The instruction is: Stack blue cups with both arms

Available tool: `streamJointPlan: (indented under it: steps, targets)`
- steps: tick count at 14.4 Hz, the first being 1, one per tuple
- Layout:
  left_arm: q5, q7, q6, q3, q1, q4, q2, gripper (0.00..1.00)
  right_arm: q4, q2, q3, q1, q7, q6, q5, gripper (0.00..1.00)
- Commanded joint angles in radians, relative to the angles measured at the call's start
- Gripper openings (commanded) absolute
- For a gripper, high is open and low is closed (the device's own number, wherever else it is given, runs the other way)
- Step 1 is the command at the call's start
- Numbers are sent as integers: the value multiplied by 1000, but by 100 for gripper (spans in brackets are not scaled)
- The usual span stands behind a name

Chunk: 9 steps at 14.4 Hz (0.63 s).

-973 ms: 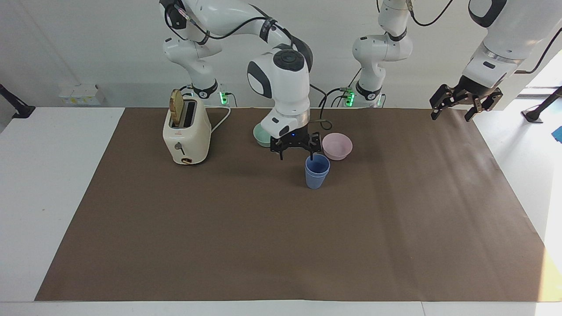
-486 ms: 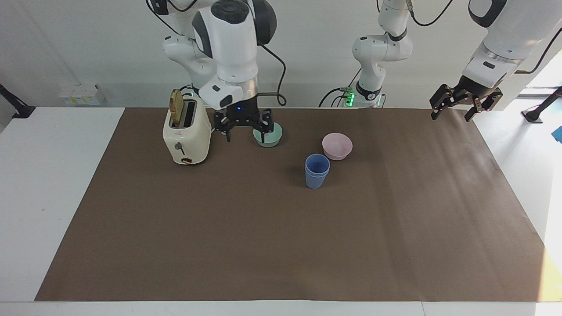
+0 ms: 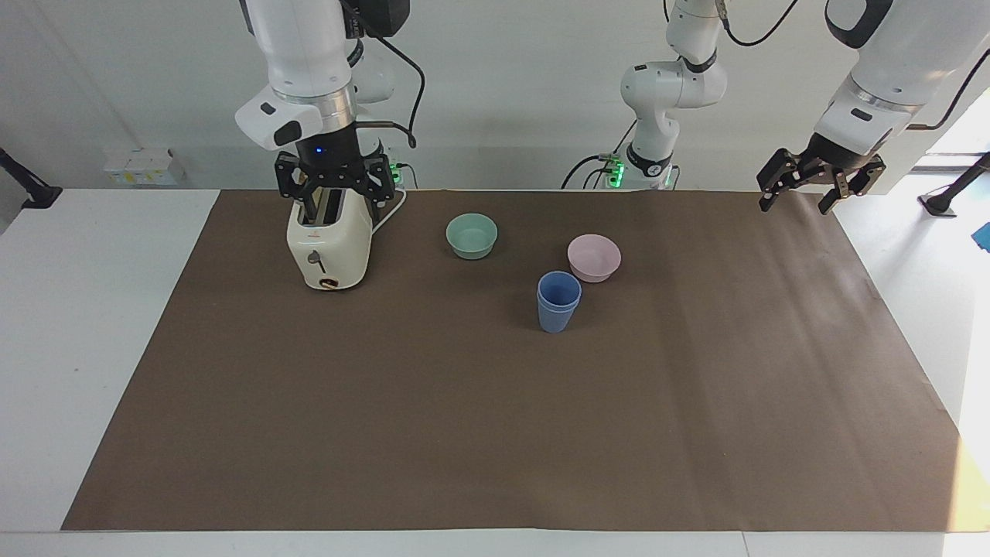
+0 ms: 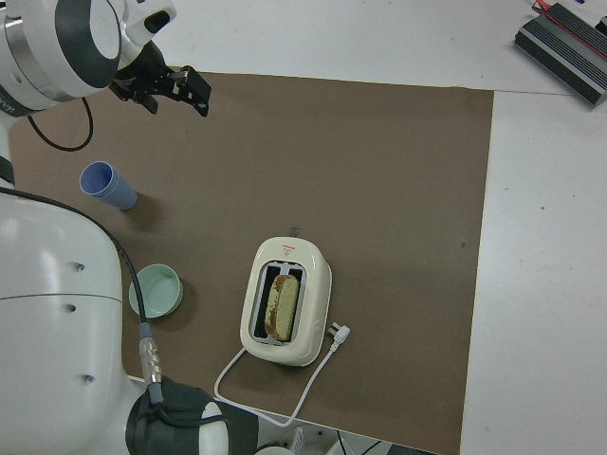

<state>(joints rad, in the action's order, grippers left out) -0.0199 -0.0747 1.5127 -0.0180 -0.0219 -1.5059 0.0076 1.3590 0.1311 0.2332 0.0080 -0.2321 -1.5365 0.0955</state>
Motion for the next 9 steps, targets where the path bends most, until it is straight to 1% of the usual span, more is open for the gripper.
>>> streamJointPlan:
  steps: [1, 2, 4, 7, 9]
  targets:
    - [18, 6, -23, -11, 11, 15, 0, 100, 41, -30, 0, -112, 82, -34, -87, 100]
    - [18, 6, -23, -11, 11, 15, 0, 100, 82, -51, 0, -134, 115, -43, -94, 100]
    - [18, 6, -23, -11, 11, 15, 0, 100, 178, -97, 0, -137, 131, -92, -95, 100]
    - [18, 4, -19, -11, 11, 15, 0, 100, 213, -105, 0, -141, 129, -120, -97, 100]
    - [18, 4, -19, -11, 11, 13, 0, 100, 218, -107, 0, -144, 131, -125, -97, 100]
